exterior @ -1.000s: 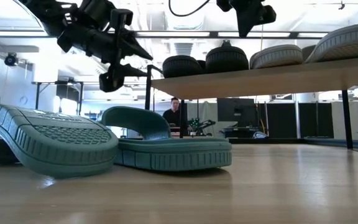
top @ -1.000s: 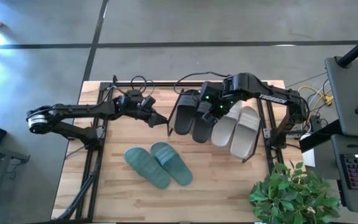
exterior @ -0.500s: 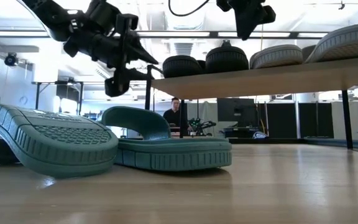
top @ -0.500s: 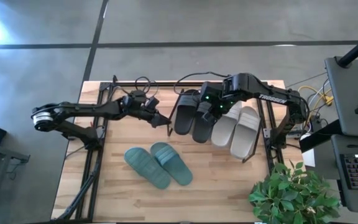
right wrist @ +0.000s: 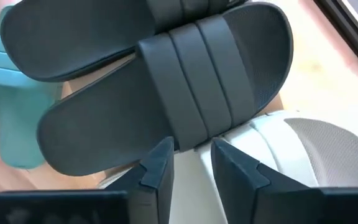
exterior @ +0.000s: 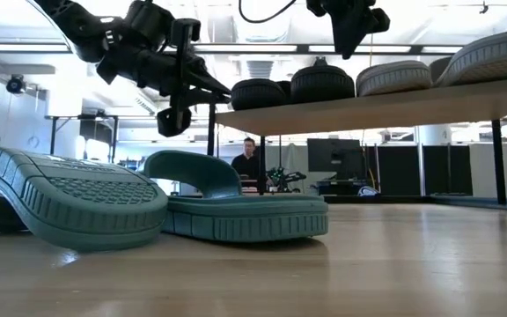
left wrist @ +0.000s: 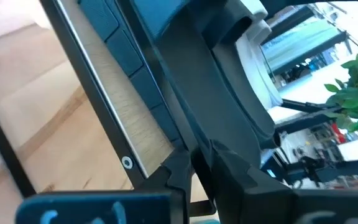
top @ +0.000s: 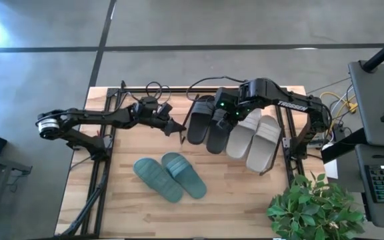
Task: Pick and place slides into the shelf
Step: Adjust the shelf
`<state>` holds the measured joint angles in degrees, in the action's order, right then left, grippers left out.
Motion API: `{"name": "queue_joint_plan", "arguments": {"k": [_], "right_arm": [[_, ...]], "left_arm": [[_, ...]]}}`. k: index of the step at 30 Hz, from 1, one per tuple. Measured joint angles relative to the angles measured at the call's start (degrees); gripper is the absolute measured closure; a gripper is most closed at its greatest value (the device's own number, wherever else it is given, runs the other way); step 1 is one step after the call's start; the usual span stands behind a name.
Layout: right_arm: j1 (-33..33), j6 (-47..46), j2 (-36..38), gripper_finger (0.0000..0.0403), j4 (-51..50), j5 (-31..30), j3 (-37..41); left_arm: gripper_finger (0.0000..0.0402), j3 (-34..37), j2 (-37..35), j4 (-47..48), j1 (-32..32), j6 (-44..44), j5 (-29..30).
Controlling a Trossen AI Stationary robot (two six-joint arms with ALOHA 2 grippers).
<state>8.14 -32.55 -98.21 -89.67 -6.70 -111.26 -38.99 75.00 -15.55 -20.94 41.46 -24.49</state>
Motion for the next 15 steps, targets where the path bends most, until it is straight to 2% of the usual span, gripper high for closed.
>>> {"name": "queue_joint_plan", "arguments": {"k": [6,11,15], "right_arm": [[0.0,-0.7,0.0,0.0318,0.0,-0.2,0.0],[0.0,-1.5,0.0,0.0327,0.0,-1.0,0.0],[0.0,-1.8,0.0,0.0327,-0.3,-3.8,0.1]], "left_arm": [[0.0390,1.8,-3.4,1.3,-0.9,2.9,5.1],[0.0391,3.0,-7.1,8.0,-1.1,5.1,8.5],[0.0391,5.1,-10.7,9.5,-0.8,7.3,10.7]]}}
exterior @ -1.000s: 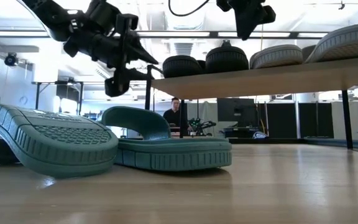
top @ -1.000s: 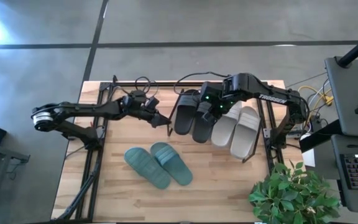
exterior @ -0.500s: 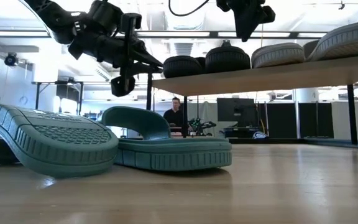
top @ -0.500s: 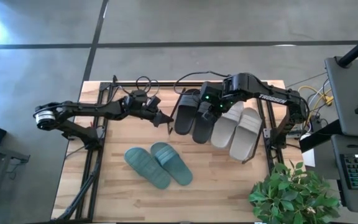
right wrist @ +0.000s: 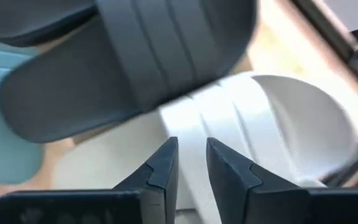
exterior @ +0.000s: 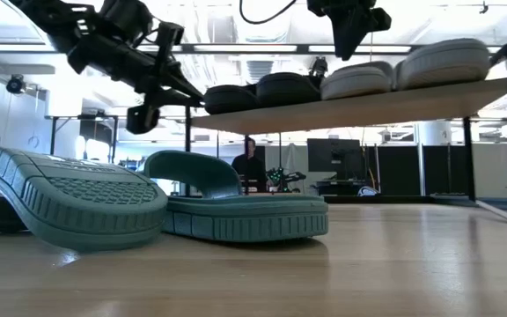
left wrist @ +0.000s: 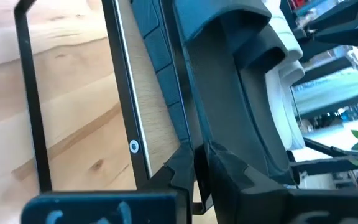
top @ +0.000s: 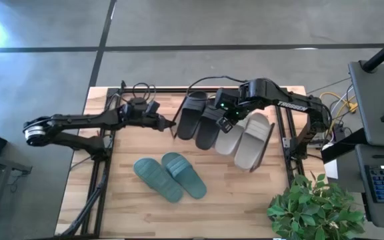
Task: Pick and place slides into the shelf
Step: Adjust the shelf
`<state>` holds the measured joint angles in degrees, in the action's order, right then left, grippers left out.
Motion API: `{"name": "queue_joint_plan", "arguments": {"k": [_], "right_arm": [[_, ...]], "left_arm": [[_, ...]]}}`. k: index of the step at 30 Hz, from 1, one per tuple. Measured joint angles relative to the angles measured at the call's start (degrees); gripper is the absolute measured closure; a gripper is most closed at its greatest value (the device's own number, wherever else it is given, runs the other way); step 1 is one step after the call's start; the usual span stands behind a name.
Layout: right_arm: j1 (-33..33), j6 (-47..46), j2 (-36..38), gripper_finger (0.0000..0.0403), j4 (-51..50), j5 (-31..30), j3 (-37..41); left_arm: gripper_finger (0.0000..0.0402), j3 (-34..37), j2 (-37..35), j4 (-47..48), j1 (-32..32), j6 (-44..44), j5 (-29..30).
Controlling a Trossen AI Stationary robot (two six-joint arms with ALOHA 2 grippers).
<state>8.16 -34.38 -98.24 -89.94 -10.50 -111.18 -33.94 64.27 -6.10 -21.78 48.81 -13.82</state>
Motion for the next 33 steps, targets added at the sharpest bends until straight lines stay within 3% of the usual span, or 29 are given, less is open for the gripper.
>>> {"name": "queue_joint_plan", "arguments": {"k": [3,7,14,26,28,33], "right_arm": [[0.8,0.3,0.0,0.0324,0.0,-1.5,0.0],[3.6,0.8,0.8,0.0336,0.0,2.2,0.9],[9.7,1.6,3.0,0.0372,0.0,-5.0,5.8],[20.7,1.9,14.6,0.0394,-0.1,-5.6,27.4],[21.8,1.6,17.4,0.0394,-0.1,-2.9,31.5],[21.6,1.4,23.4,0.0394,0.6,10.8,39.8]], "left_arm": [[0.0391,1.4,-3.1,1.7,0.0,1.2,1.9],[0.0390,2.0,-7.1,6.9,0.0,1.8,4.1],[0.0389,2.1,-13.3,15.4,0.1,0.7,8.4],[0.0389,2.2,-20.3,27.0,0.0,-0.7,13.3],[0.0389,2.2,-20.8,27.0,0.0,-0.7,13.3],[0.0389,2.2,-20.0,26.5,0.0,-1.1,13.3]]}}
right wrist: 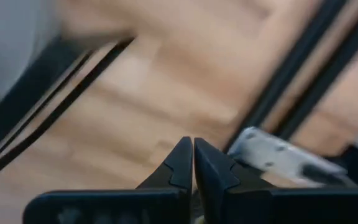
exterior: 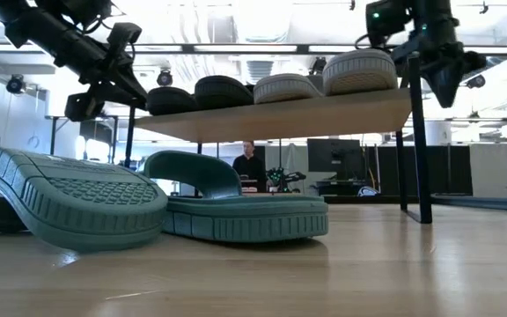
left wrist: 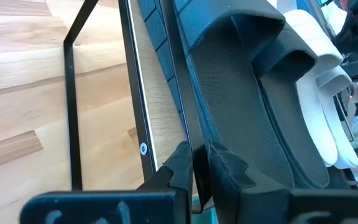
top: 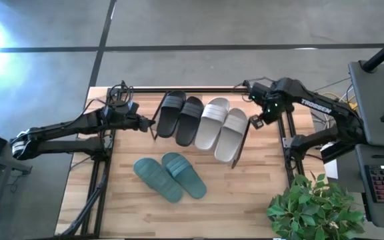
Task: Pick and place slides into the shelf
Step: Adjust the shelf
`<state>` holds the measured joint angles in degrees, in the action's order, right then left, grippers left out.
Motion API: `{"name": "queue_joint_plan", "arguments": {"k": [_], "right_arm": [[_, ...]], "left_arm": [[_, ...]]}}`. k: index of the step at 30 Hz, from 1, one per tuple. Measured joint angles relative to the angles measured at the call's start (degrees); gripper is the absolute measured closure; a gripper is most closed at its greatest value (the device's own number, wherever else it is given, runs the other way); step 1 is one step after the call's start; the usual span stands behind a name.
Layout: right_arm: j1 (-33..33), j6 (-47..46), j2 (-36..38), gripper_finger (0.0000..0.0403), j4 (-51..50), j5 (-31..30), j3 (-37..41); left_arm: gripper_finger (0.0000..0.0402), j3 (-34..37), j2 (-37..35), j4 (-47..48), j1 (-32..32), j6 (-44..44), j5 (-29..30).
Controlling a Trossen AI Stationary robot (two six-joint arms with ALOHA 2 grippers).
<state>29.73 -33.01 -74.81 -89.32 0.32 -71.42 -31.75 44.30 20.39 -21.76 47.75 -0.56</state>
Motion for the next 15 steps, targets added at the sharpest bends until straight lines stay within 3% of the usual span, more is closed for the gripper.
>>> {"name": "queue_joint_plan", "arguments": {"k": [3,9,15], "right_arm": [[-2.0,-1.0,1.6,0.0394,3.7,4.7,3.7],[-5.1,-1.8,0.7,0.0394,14.5,8.5,6.3],[-4.4,-1.1,-1.7,0.0394,13.2,-0.6,4.0]], "left_arm": [[0.0389,0.0,1.4,-0.6,0.0,-0.1,-0.3],[0.0389,-0.1,3.8,-3.5,0.0,-0.1,-1.6],[0.0389,-0.2,4.0,-3.3,0.0,0.6,-2.4]]}}
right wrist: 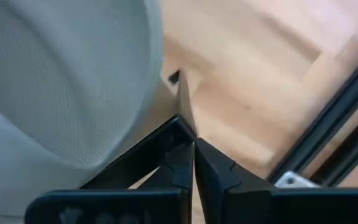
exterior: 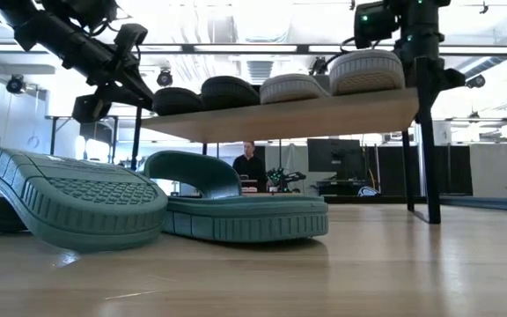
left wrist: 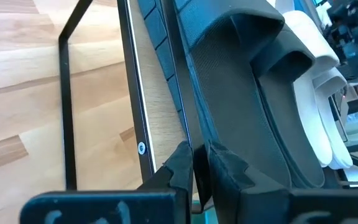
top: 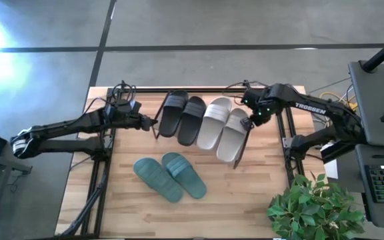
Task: Pick and place slides into the shelf
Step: Adjust the shelf
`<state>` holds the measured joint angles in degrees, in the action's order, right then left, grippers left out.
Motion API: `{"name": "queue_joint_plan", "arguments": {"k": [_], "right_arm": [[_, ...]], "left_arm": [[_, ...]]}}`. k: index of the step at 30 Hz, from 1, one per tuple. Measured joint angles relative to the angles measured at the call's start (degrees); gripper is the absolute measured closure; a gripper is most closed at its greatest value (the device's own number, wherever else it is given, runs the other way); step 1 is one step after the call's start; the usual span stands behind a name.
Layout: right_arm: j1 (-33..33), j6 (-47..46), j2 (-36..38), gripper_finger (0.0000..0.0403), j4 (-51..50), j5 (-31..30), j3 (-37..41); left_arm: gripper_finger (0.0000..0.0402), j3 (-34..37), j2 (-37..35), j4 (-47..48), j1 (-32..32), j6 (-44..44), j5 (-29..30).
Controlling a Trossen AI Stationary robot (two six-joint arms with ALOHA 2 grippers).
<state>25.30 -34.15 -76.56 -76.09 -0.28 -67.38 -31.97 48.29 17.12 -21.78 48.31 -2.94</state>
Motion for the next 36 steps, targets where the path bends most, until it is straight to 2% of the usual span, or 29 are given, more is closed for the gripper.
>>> {"name": "queue_joint_plan", "arguments": {"k": [5,17,24,26,30,36], "right_arm": [[3.3,1.0,-0.5,0.0395,4.4,-2.4,-2.4],[14.0,3.2,-0.5,0.0395,15.9,-1.4,-3.2],[17.0,3.9,-0.5,0.0394,26.2,-0.8,-3.3],[17.2,4.2,-0.5,0.0394,27.5,-2.6,-3.3],[17.4,5.2,-0.5,0.0394,21.5,-7.2,-5.4],[15.9,7.2,-0.5,0.0394,-4.2,-7.1,-12.3]], "left_arm": [[0.0389,0.1,-0.5,0.7,0.0,0.5,-0.4],[0.0386,0.1,-0.5,-0.8,0.1,0.9,-4.0],[0.0356,0.0,-0.4,-4.5,0.4,-0.5,-7.7],[0.0351,0.0,-0.4,-4.0,0.7,-0.7,-8.3],[0.0350,0.0,-0.4,-3.8,0.9,-0.6,-8.2],[0.0348,0.0,-0.5,-3.6,0.9,-1.4,-8.0]]}}
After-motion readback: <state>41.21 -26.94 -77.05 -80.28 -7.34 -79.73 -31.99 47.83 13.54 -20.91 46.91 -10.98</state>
